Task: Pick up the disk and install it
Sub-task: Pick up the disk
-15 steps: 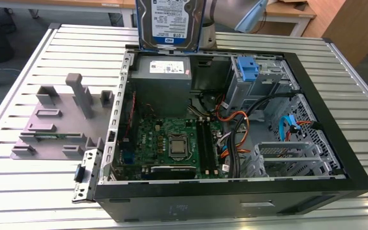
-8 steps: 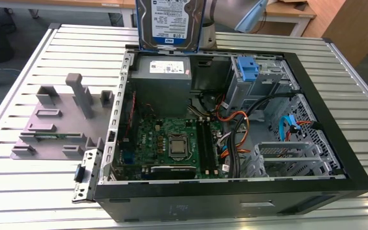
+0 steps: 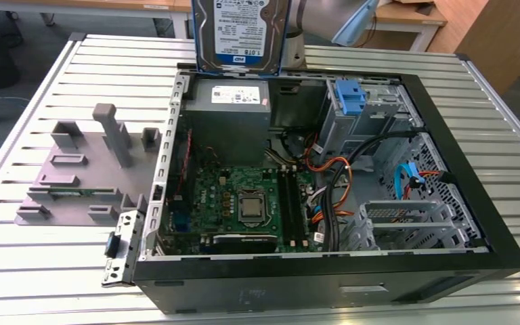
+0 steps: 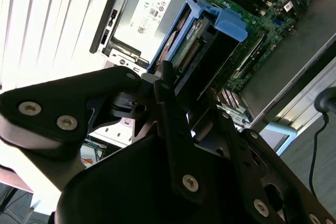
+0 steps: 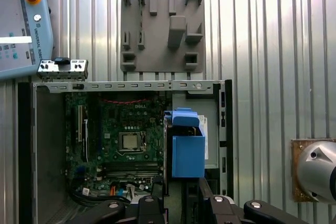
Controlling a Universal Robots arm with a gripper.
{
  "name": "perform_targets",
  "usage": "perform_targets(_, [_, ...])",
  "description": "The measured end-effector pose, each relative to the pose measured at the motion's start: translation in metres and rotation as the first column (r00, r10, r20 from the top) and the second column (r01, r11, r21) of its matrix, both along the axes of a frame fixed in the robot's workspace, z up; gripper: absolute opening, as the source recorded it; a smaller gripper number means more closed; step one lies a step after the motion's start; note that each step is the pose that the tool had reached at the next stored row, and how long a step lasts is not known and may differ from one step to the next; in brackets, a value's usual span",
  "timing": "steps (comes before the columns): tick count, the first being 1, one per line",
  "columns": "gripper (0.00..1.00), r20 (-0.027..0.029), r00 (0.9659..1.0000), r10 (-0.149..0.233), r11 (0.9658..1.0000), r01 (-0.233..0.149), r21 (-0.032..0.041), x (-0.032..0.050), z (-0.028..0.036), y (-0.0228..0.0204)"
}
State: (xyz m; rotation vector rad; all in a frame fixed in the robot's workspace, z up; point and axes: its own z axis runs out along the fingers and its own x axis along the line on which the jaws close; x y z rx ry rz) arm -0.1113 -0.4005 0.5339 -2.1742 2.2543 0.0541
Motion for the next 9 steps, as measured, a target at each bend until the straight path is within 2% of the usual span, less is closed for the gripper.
perform_targets(9, [0.35,0.0,1.0,0.0,1.0,0.0,0.0,0.0005,-0.0016,0.0])
